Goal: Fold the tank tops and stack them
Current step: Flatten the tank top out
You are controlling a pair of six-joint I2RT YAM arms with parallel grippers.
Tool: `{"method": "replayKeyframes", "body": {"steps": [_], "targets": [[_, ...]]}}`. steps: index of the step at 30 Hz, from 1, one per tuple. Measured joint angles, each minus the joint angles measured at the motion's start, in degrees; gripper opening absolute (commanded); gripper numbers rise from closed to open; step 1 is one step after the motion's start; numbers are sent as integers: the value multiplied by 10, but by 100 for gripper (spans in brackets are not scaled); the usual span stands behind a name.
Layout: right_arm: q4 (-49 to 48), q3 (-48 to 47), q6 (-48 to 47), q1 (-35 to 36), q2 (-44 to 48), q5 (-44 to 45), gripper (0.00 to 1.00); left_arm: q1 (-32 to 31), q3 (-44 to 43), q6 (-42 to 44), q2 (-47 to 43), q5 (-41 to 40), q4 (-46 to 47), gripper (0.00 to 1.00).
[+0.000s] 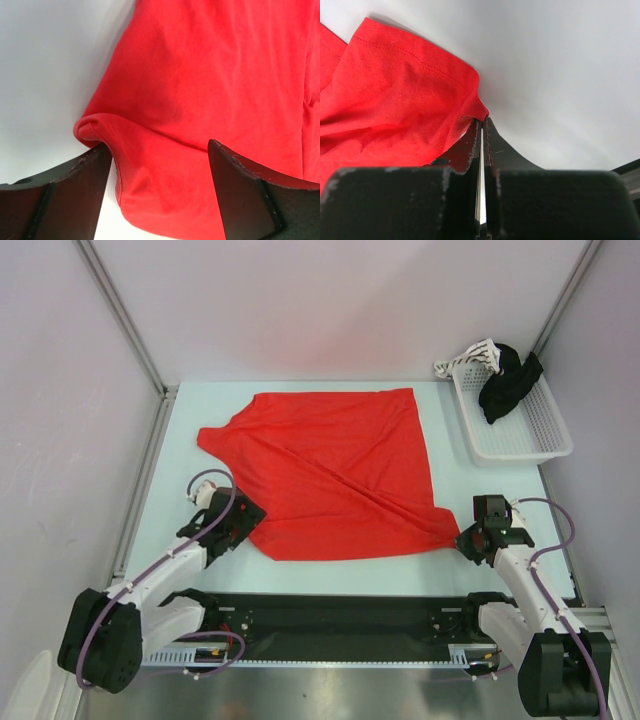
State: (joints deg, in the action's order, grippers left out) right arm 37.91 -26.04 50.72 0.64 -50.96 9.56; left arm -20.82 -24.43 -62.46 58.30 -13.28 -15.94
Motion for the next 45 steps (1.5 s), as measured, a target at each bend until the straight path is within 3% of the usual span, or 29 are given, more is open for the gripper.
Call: {"method": "replayKeyframes", "body": {"steps": [9, 20, 22, 23, 24, 25, 31, 35, 40, 45], "targets": [[0, 0, 0, 0, 2, 0, 0, 5, 0, 5, 36, -66, 9, 82], [0, 0, 0, 0, 2, 0, 0, 26, 24, 6, 27, -30, 70, 80], [0, 0, 0, 0, 2, 0, 0, 26, 23, 5, 32, -24, 73, 69], [0, 0, -1, 0, 2, 0, 0, 26, 23, 4, 34, -24, 73, 56], [0, 0, -1, 0, 2, 0, 0, 26, 23, 2, 36, -26, 73, 13], [0, 0, -1, 0, 2, 0, 0, 28, 23, 1, 36, -28, 73, 0], [2, 0, -3, -13, 7, -2, 0, 67, 19, 10, 64, -21, 93, 0], [3, 0, -3, -15, 9, -4, 0, 70, -14, 28, 81, -40, 58, 0], [4, 0, -3, -16, 10, -4, 0, 70, -99, 80, 82, -122, -18, 0], [6, 0, -3, -22, 13, -9, 0, 70, -124, 117, 63, -191, -53, 0]]}}
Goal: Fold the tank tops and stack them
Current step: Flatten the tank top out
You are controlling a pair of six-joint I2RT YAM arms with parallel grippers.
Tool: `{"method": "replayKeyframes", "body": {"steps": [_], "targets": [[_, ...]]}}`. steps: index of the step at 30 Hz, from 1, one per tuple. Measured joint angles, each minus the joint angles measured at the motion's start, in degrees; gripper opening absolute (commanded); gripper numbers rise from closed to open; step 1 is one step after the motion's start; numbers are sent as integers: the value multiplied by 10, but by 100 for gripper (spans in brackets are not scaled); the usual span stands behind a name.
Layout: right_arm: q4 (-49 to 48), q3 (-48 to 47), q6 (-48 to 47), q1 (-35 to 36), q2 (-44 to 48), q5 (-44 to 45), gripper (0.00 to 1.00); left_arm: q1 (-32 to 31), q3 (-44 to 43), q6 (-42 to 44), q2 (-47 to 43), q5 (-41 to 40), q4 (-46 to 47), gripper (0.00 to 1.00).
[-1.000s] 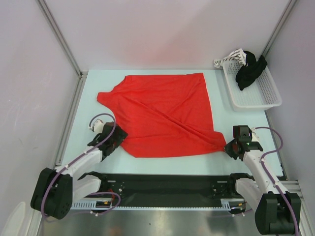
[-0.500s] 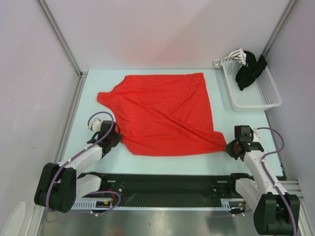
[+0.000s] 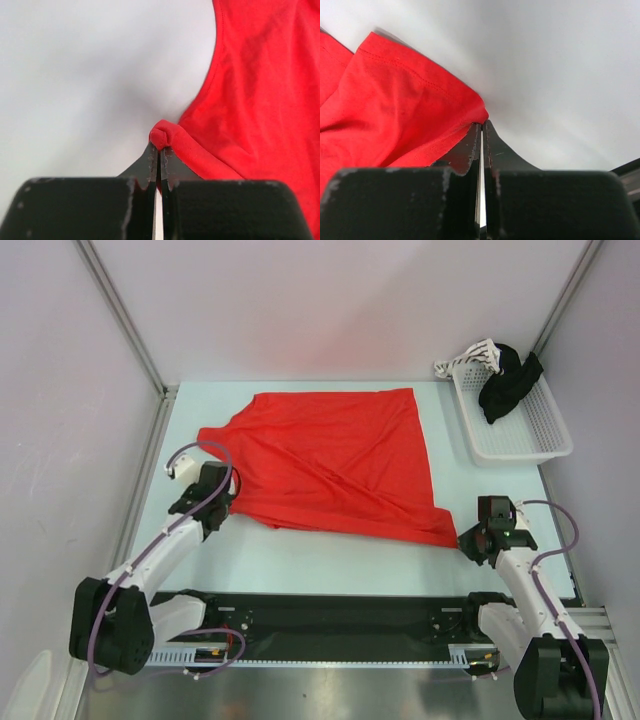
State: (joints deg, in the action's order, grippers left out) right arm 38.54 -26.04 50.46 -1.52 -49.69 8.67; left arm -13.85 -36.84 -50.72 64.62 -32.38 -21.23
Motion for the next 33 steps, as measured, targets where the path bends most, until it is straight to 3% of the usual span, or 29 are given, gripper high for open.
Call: {"method": "replayKeyframes", "body": {"steps": [8, 13, 14, 15, 18, 20, 21, 24, 33], "targets": [[2, 0, 0, -7, 23, -11, 0, 0, -21, 67, -5, -30, 7, 0], [-3, -6, 1, -8, 14, -16, 0, -1, -79, 142, 37, 12, 75, 3], [-5, -8, 1, -9, 10, -16, 0, -2, -93, 154, 51, 21, 91, 7], [-8, -10, 3, -9, 7, -16, 0, -3, -112, 165, 68, 31, 96, 22], [-13, -19, 5, -10, -2, -16, 0, -4, -187, 198, 144, 59, 103, 44], [-17, -26, 5, -11, -7, -15, 0, -4, -257, 213, 212, 74, 90, 50], [-18, -31, 5, -11, -10, -15, 0, -4, -282, 216, 235, 78, 83, 62], [-23, -44, 7, -11, -18, -15, 0, -4, -312, 228, 266, 98, 67, 81], [-33, -53, 7, -13, -32, -14, 0, -15, -182, 216, 113, 176, 50, 70]]}}
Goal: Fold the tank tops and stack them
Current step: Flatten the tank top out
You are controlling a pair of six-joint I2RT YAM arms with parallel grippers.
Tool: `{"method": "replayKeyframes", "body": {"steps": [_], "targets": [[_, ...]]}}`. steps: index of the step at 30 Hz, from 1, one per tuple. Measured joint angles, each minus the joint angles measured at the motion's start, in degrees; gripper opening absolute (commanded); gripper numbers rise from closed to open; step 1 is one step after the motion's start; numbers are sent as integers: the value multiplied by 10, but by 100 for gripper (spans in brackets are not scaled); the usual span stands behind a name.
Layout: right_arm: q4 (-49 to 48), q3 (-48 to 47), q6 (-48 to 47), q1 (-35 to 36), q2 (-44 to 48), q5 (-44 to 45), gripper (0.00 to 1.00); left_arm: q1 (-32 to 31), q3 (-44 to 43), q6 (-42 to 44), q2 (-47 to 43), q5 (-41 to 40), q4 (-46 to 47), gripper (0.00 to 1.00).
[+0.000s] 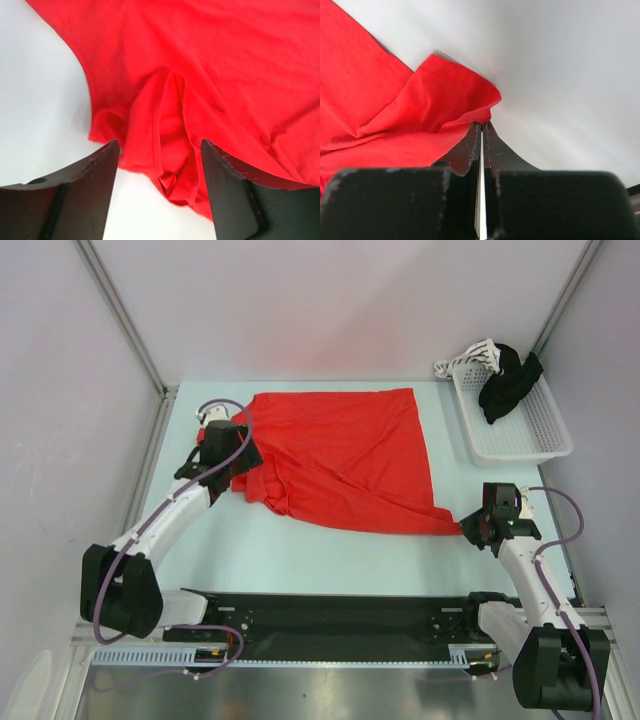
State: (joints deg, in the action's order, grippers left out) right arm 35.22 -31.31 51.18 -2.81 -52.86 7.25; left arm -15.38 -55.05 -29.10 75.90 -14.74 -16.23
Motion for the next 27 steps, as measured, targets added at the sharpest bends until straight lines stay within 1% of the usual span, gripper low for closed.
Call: {"method": "replayKeyframes", "body": {"steps": [2, 4, 11, 12, 13, 14, 15, 16, 22, 27], "targets": [[0, 0, 0, -1, -2, 0, 0, -10, 21, -4, -9, 9, 0, 66], [0, 0, 0, -2, -2, 0, 0, -19, 41, -5, 2, 21, 3, 65], [-2, 0, 0, -5, -2, -1, 0, -25, 49, -4, 115, 45, 1, 65], [-2, 0, 0, -5, -2, -2, 0, -25, 47, -4, 127, 44, -1, 57], [-2, 0, 0, -5, -2, -2, 0, -25, 43, -3, 139, 44, -3, 47], [-2, 0, 0, -5, -2, -2, 0, -25, 38, -2, 150, 42, -5, 35], [-2, 0, 0, -5, -2, -2, 0, -25, 32, -2, 159, 39, -7, 9], [-2, 0, 0, -5, -2, -2, 0, -25, 27, -4, 165, 35, -9, 0], [-1, 3, -2, -5, 5, -2, 0, -17, 17, -4, 161, -8, -28, 0], [-1, 14, -2, -6, 12, -2, 0, 20, 19, -22, 112, -43, -63, 0]]}}
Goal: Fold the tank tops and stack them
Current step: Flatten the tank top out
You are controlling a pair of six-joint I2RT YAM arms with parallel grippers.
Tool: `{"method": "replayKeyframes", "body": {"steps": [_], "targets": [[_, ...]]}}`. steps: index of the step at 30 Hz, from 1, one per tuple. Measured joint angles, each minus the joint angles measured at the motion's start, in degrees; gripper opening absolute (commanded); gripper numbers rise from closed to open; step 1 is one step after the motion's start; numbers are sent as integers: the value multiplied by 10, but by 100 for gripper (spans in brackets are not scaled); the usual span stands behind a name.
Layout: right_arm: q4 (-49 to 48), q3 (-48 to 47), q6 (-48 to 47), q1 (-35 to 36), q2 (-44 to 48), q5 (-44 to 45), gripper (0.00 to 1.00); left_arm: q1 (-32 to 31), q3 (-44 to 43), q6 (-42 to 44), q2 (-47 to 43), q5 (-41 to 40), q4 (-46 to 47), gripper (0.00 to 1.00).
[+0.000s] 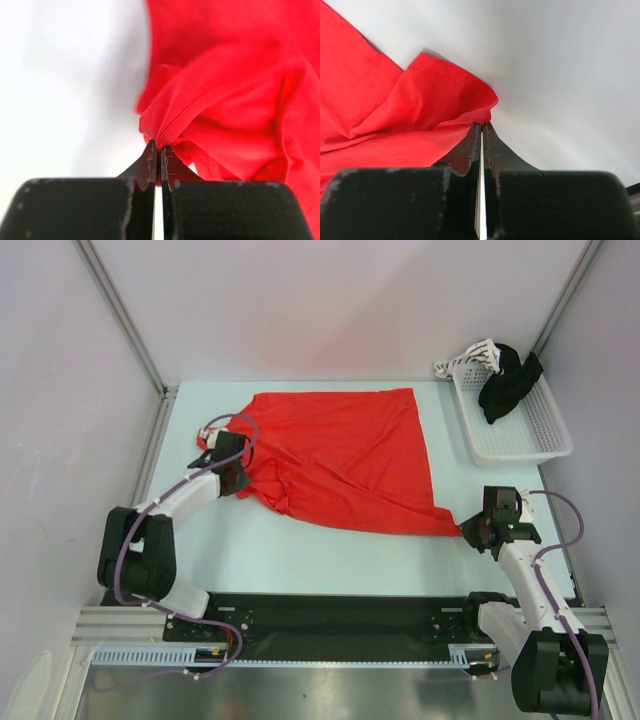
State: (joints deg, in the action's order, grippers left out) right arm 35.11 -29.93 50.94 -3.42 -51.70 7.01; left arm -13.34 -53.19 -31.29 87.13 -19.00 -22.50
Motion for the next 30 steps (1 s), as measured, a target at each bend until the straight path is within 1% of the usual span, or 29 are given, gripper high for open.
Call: {"method": "replayKeyframes", "body": {"steps": [4, 7, 9, 10, 11, 14, 16, 17, 19, 22, 25, 26, 30], "targets": [[2, 15, 0, 0, 11, -2, 0, 57, 29, -32, -53, -6, -9, 0], [3, 25, 0, -1, 23, -8, 0, 113, 73, -58, -99, 2, -8, 0], [5, 33, 0, -1, 33, -13, 0, 164, 100, -76, -123, 16, -7, 0], [6, 38, 0, -1, 38, -15, 0, 174, 108, -82, -130, 19, -7, 0], [8, 42, 0, -1, 43, -18, 0, 214, 117, -89, -136, 27, -4, 0], [15, 53, 0, -1, 55, -22, 0, 288, 138, -103, -142, 59, 10, 1], [19, 55, 0, -1, 60, -25, 0, 329, 141, -104, -141, 76, 13, 5], [21, 55, 0, -1, 61, -28, 0, 342, 141, -103, -140, 85, 20, 9], [21, 55, -1, -1, 61, -33, 0, 352, 139, -94, -136, 108, 44, 14], [21, 54, -7, -1, 59, -36, 0, 346, 121, -80, -120, 145, 73, 15], [23, 38, -18, -1, 47, -37, 0, 318, 83, -65, -111, 140, 76, 18], [24, 27, -23, -1, 39, -37, 0, 306, 69, -61, -111, 133, 76, 23], [17, -20, -43, -1, 0, -36, 0, 271, 20, -45, -109, 115, 80, 25]]}}
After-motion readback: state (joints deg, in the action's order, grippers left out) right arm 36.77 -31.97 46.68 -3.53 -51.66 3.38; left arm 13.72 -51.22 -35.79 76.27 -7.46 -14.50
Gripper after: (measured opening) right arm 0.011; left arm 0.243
